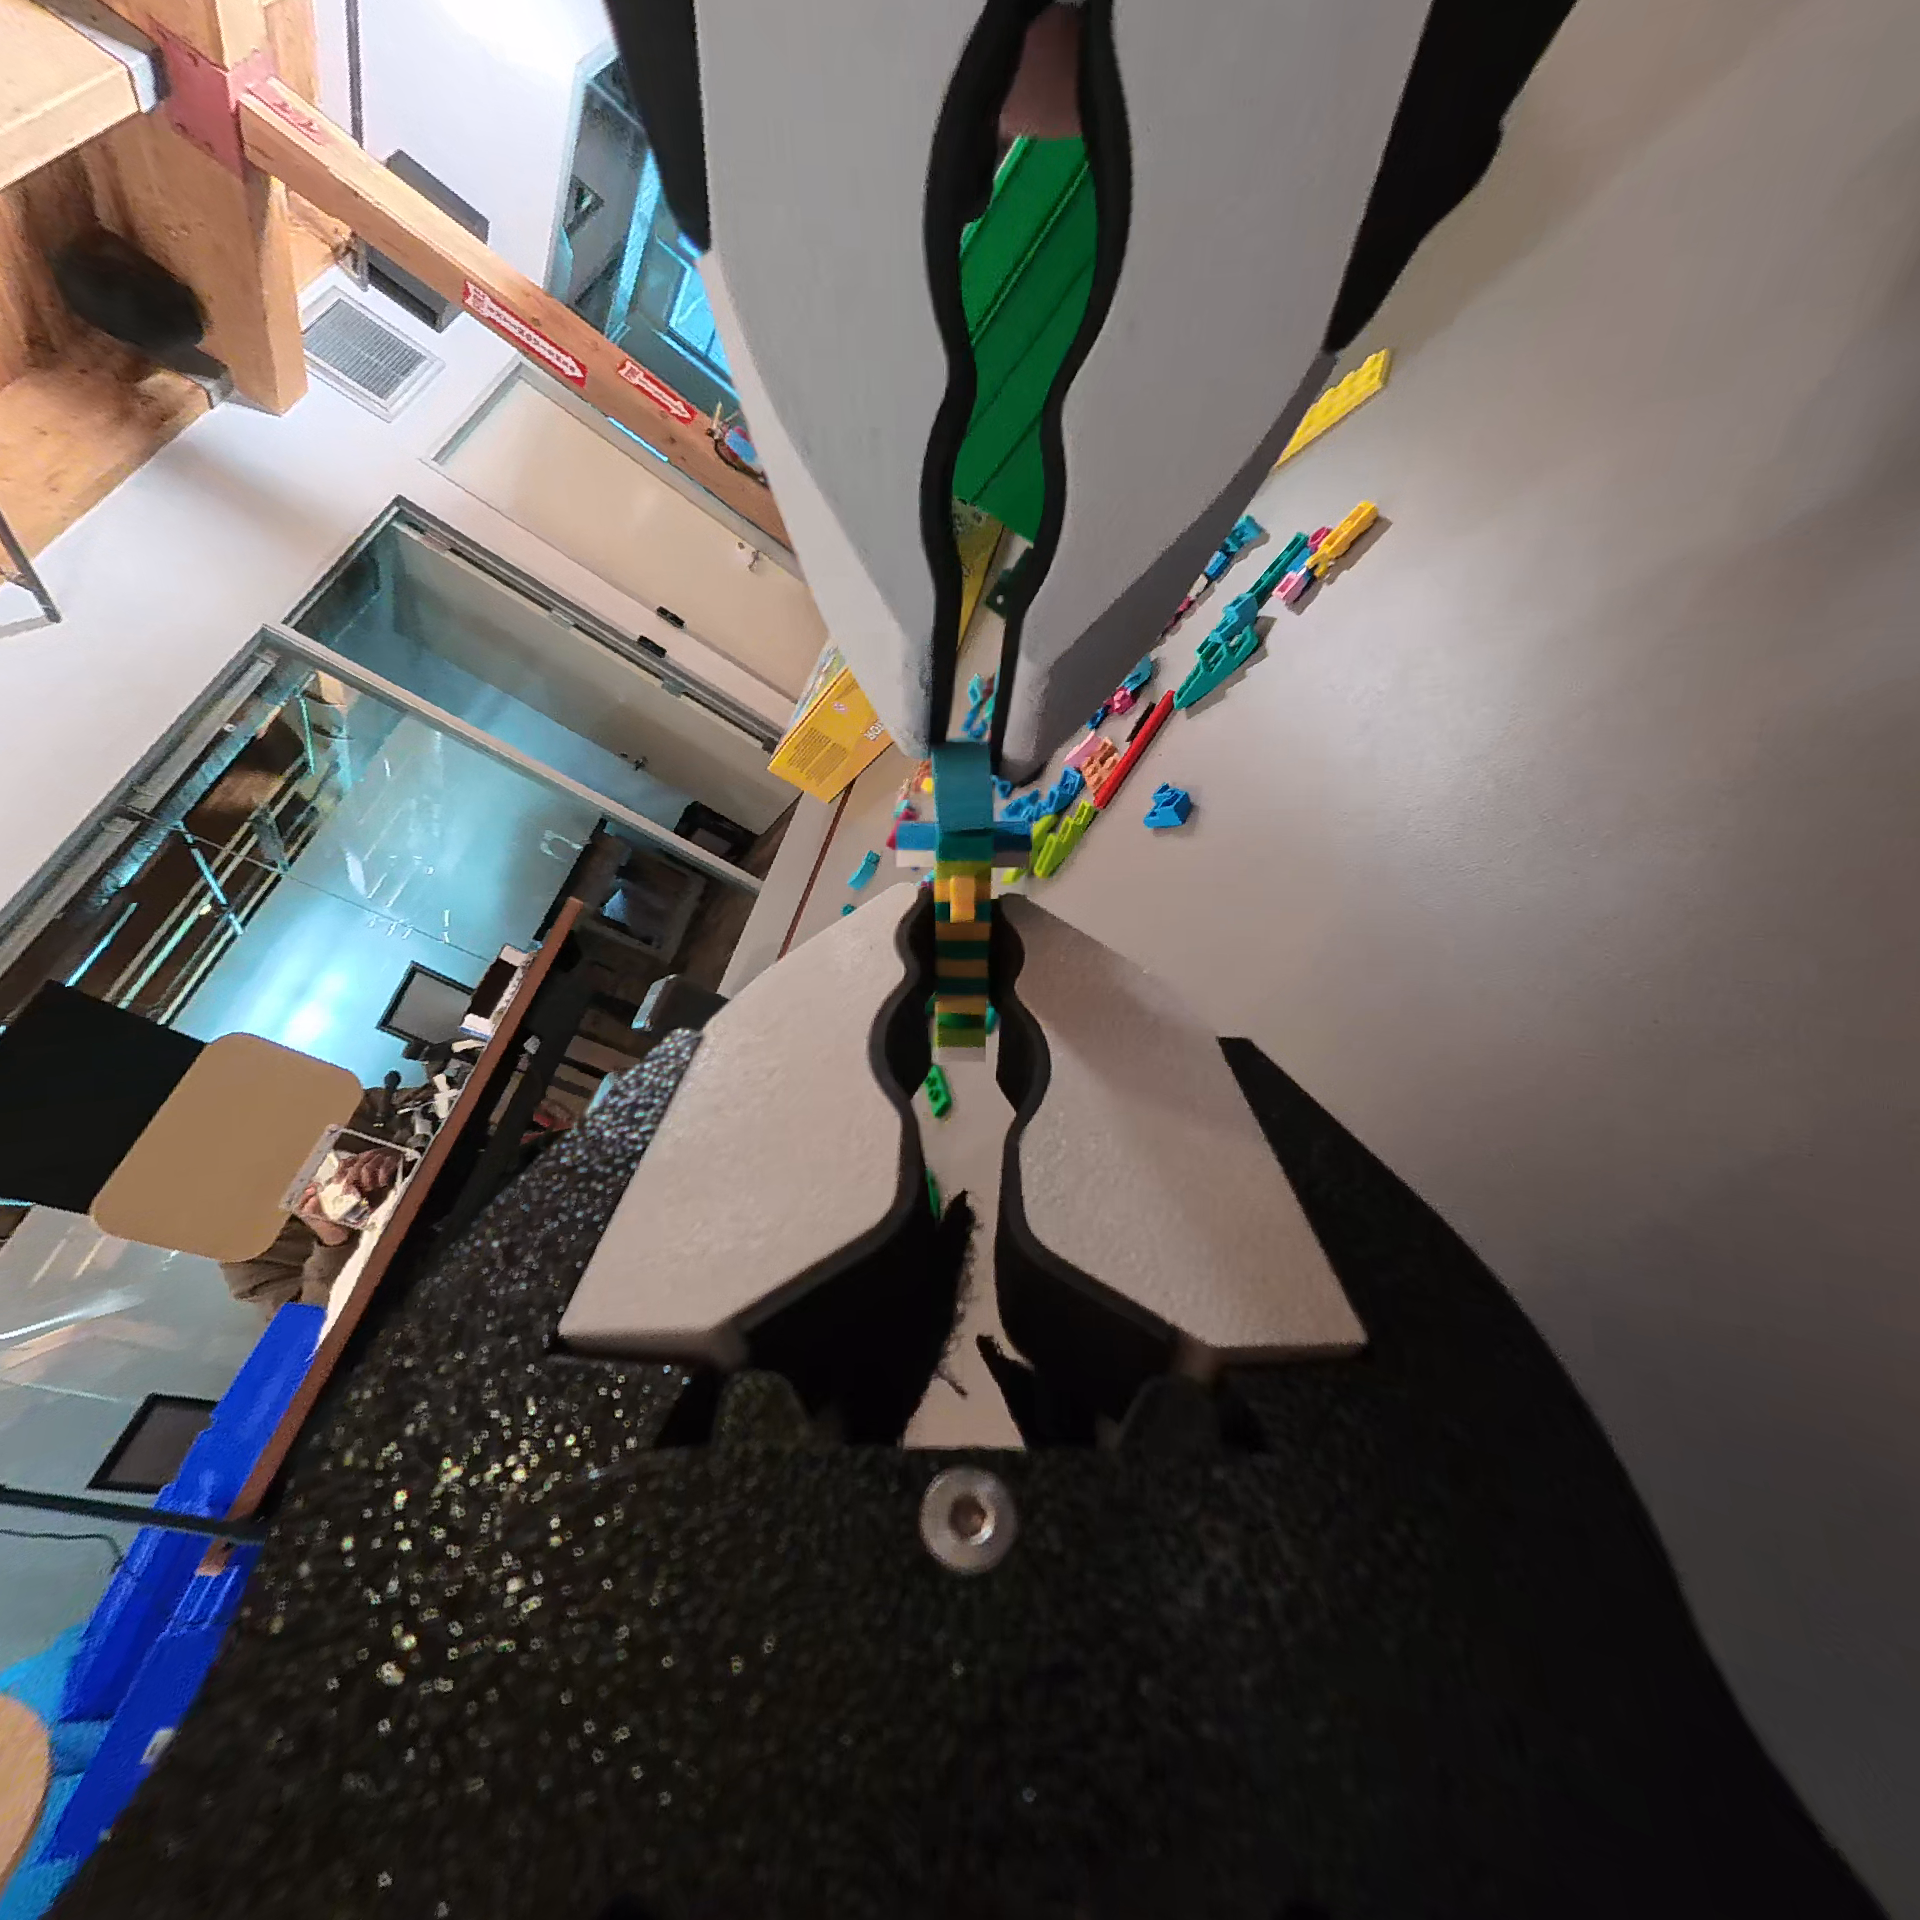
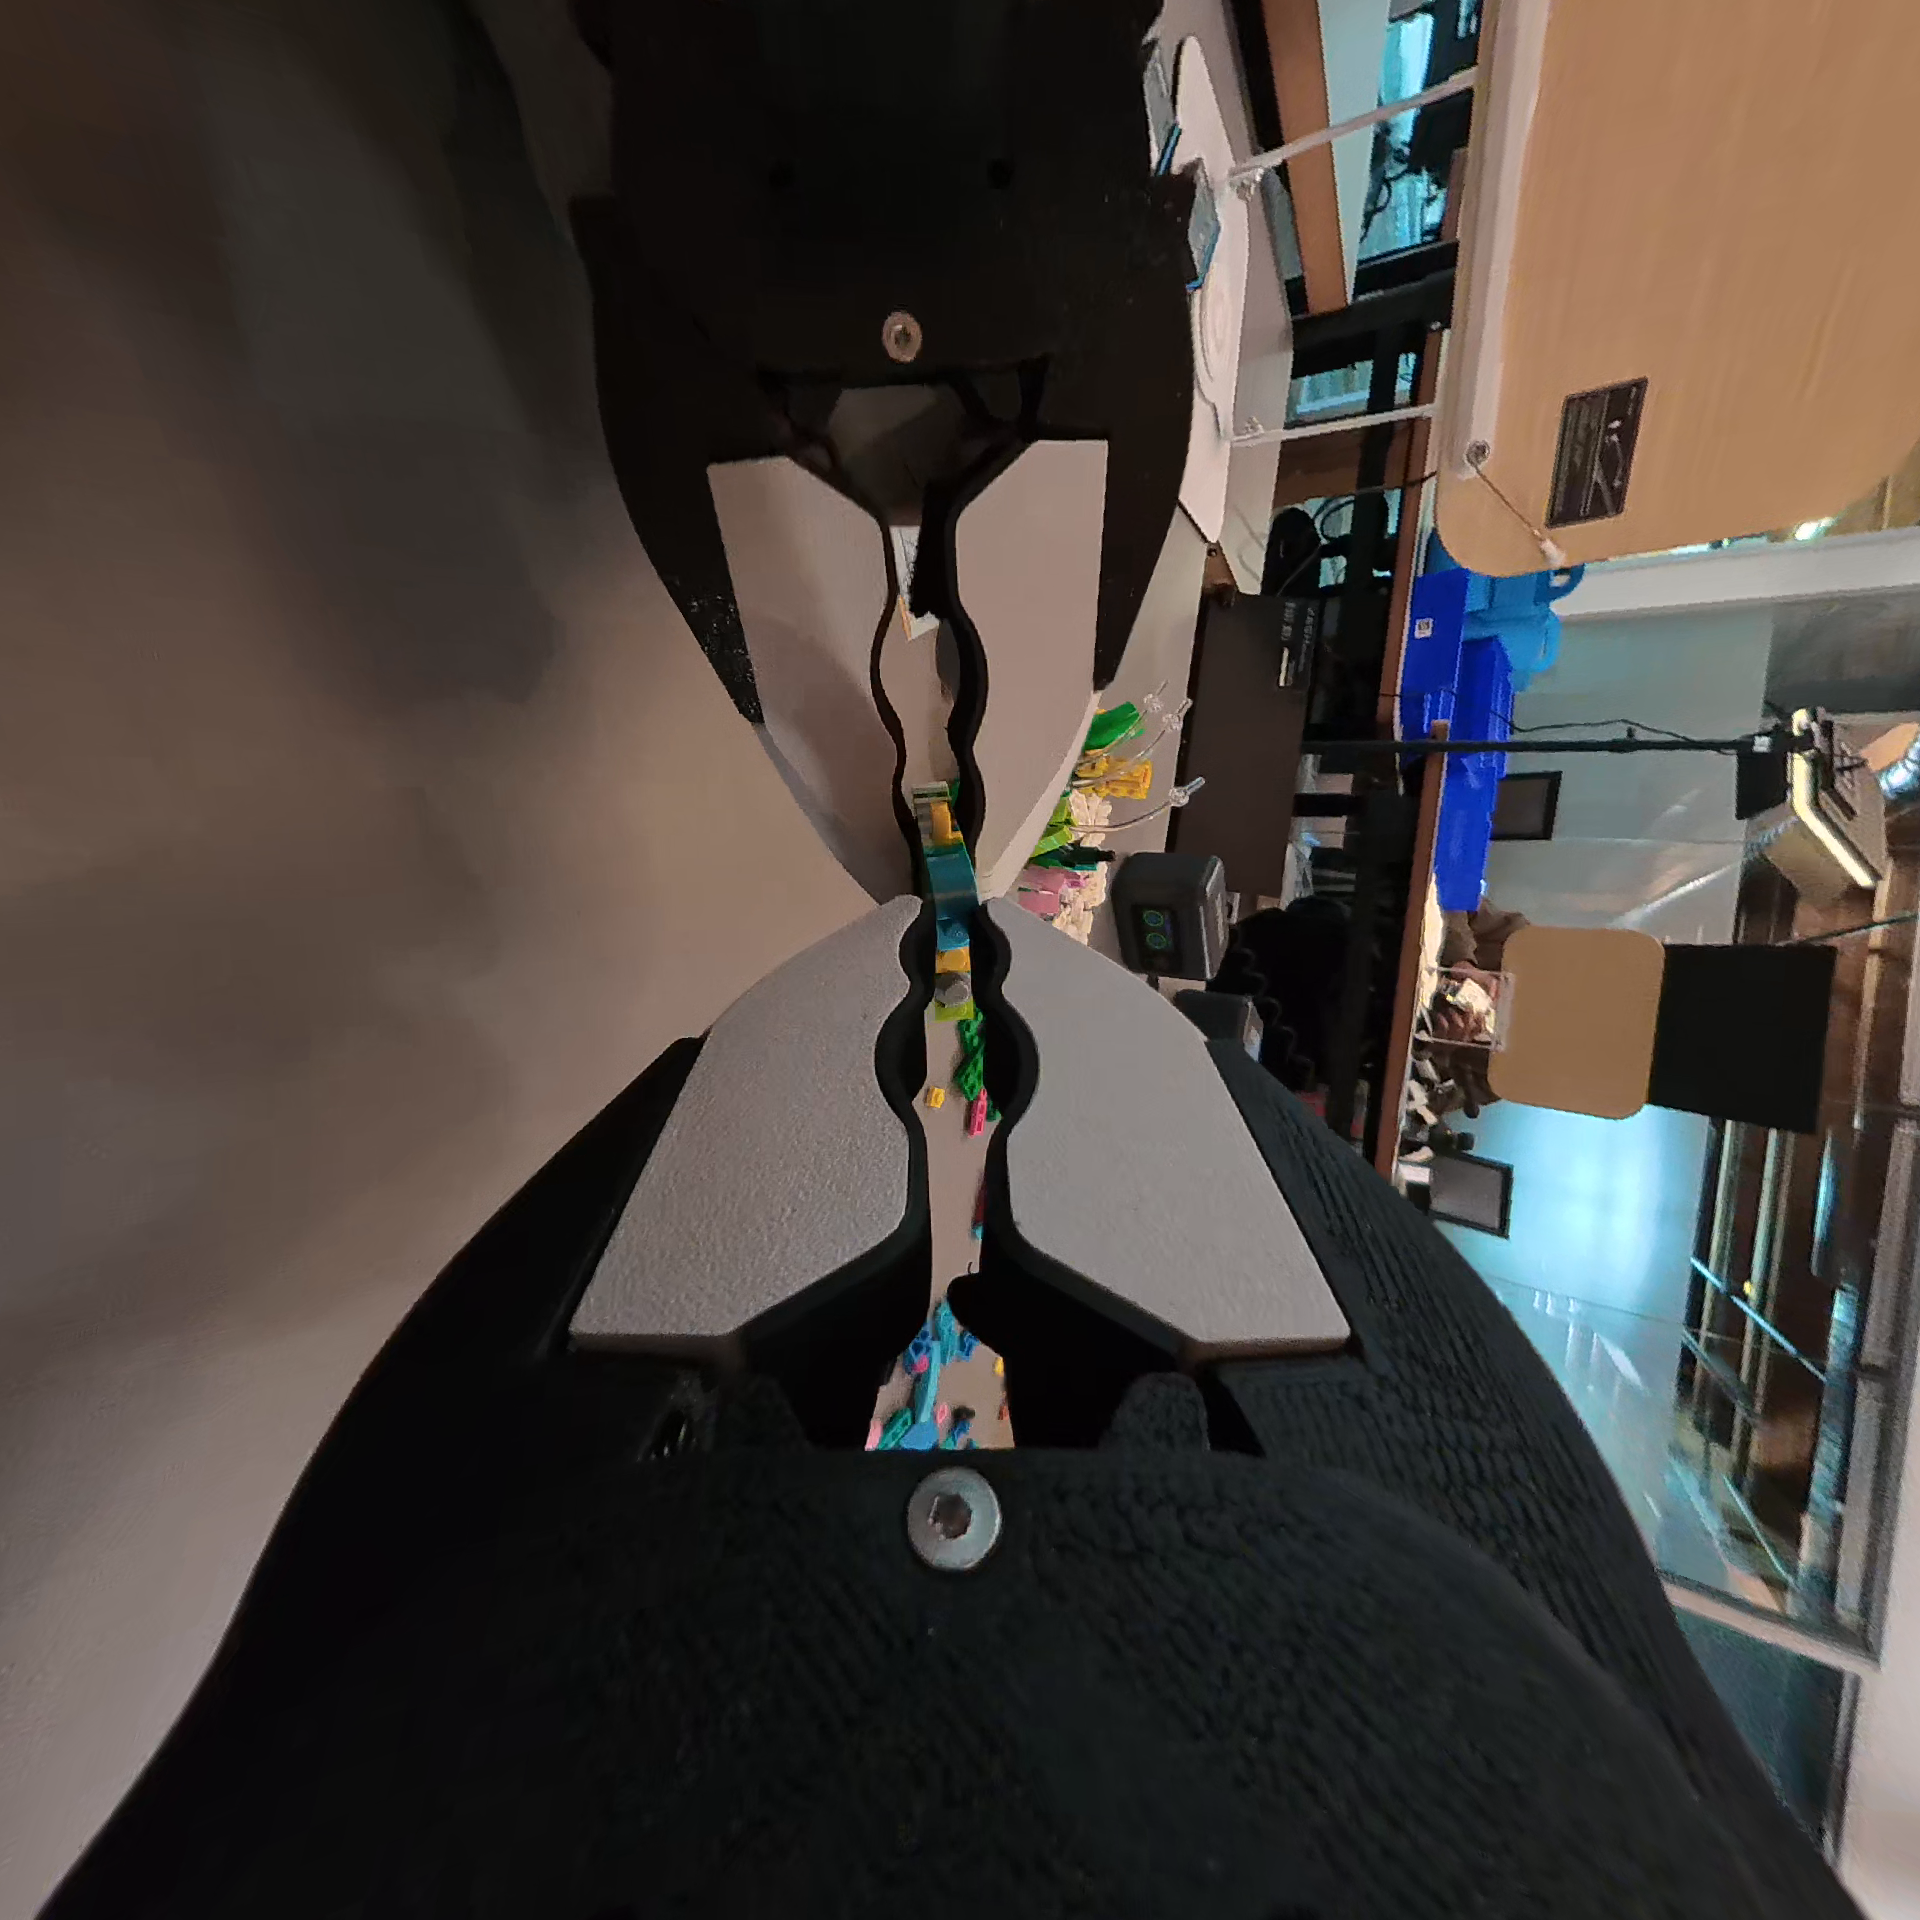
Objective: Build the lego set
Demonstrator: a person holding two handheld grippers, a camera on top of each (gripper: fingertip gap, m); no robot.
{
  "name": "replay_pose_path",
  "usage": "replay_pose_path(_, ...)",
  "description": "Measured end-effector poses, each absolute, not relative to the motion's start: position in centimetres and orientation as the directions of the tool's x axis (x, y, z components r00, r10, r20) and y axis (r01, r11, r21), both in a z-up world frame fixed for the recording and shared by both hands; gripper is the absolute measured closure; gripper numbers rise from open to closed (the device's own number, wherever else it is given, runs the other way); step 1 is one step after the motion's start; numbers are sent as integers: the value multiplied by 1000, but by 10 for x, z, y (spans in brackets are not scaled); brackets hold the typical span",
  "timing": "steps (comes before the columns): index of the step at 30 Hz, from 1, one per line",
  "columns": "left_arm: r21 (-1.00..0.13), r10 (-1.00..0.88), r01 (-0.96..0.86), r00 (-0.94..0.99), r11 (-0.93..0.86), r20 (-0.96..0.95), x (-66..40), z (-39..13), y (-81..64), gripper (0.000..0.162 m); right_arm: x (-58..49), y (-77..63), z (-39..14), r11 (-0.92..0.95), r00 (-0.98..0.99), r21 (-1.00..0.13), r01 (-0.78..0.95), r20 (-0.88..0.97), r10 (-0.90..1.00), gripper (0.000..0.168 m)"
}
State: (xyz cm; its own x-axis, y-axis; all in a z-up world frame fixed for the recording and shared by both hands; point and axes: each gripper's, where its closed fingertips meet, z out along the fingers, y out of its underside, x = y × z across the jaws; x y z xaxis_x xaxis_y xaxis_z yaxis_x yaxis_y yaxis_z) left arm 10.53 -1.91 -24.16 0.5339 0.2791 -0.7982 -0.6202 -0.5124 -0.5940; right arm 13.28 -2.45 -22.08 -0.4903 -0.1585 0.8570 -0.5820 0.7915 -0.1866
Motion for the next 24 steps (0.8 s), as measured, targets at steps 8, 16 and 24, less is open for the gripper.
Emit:
replay_pose_path(8,-566,252,-624,522,-538,-815,110,-246,-16,154,140,-32,-226,781,-425,-104,-615,878,-218,163)
replay_pose_path(16,-597,288,-611,533,-520,-796,106,-241,-20,154,135,-34,-222,807,-411,-75,-585,886,-215,163)
replay_pose_path(24,-596,284,-623,531,-507,-798,105,-245,-18,154,120,-15,-229,857,-403,-20,-516,888,-222,163)
